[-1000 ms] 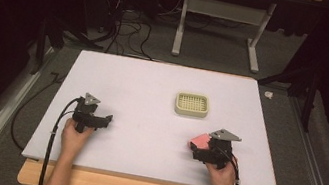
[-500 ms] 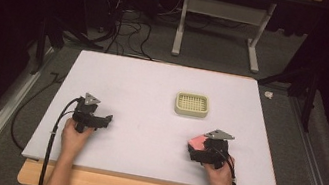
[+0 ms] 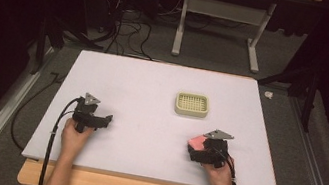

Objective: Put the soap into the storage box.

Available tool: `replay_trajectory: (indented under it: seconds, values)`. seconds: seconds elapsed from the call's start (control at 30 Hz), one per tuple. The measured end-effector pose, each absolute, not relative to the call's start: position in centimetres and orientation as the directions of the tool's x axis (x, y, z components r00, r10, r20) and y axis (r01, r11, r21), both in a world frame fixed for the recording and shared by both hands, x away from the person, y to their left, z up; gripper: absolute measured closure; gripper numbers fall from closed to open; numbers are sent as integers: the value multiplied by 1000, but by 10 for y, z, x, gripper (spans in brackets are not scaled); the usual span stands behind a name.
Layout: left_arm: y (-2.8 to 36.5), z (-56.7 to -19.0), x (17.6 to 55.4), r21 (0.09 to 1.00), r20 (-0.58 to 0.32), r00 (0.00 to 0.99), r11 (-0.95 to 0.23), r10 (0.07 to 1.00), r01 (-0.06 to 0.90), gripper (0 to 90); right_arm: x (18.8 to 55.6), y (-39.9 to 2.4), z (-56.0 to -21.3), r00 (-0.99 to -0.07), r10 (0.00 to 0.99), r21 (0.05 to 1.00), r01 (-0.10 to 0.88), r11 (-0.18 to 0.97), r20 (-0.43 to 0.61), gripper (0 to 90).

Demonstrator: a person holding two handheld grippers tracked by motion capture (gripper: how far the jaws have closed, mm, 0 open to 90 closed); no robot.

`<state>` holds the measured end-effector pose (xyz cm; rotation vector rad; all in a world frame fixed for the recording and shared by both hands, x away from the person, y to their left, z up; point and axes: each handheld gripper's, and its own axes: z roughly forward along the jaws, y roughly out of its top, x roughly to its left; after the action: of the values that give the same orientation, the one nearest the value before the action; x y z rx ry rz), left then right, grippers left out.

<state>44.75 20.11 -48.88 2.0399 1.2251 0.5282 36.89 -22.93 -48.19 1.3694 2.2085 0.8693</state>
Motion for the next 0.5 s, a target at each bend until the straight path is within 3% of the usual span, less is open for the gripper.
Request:
replay_trajectory:
  seconds: [0.5]
  values:
    - [201, -489, 448, 734, -6, 472, -317, 881, 601, 169, 369, -229, -480, -442, 897, 677, 661, 322, 5, 138]
